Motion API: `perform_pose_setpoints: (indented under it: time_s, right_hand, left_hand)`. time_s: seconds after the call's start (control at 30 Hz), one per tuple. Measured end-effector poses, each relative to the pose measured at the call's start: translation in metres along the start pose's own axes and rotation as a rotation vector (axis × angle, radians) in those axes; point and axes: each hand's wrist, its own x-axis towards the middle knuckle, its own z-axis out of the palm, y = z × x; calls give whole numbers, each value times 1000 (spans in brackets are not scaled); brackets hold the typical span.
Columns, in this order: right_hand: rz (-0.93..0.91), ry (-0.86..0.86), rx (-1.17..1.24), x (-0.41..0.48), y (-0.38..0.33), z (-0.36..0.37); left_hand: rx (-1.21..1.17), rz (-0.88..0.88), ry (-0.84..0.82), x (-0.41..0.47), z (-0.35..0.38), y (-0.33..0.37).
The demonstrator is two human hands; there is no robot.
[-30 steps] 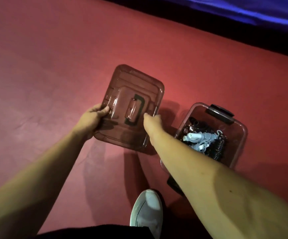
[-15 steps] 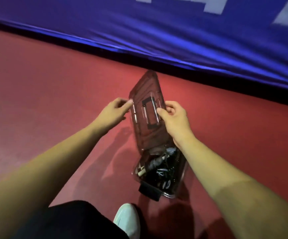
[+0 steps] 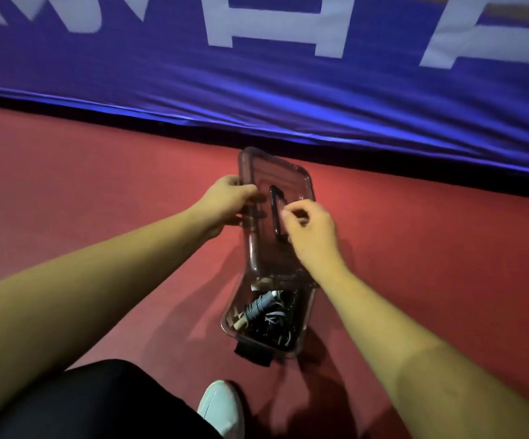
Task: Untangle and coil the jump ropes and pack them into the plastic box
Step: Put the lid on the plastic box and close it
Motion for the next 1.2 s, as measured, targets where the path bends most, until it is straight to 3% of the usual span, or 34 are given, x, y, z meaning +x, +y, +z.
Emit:
perform_pose_setpoints:
  time_s: [0.07, 0.13, 0.23, 0.33, 0.47, 0.53, 0.67, 0.77, 0.87, 1.2]
  right_hand:
    - [166, 134, -110, 4, 17, -14]
    - [443, 74, -150, 0, 39, -21]
    - [711, -81, 279, -23, 66, -12]
    - [659, 32, 217, -39, 94, 2]
    - [675, 83, 46, -59, 122, 13]
    - [700, 60, -72, -66, 133, 18]
    - [722, -54, -398, -71, 151, 31]
    - [723, -136, -476, -69, 157, 38]
    - [717, -197, -497, -67, 163, 44]
    - [772, -226, -394, -50, 181, 50]
  left_hand:
    - [-78, -8, -45, 4, -10, -6]
    - [-156, -12, -105, 8, -18, -18]
    - [-190, -58, -204, 13, -19, -46]
    - [-157, -167, -264, 21, -15, -79]
    - [183, -196, -288, 27, -14, -125]
    - [325, -214, -319, 27, -7, -142]
    - [843, -144, -294, 31, 6, -177]
    - [973, -65, -229, 34, 8, -187]
    - [1013, 62, -191, 41, 6, -190]
    - [831, -61, -204, 52, 11, -211]
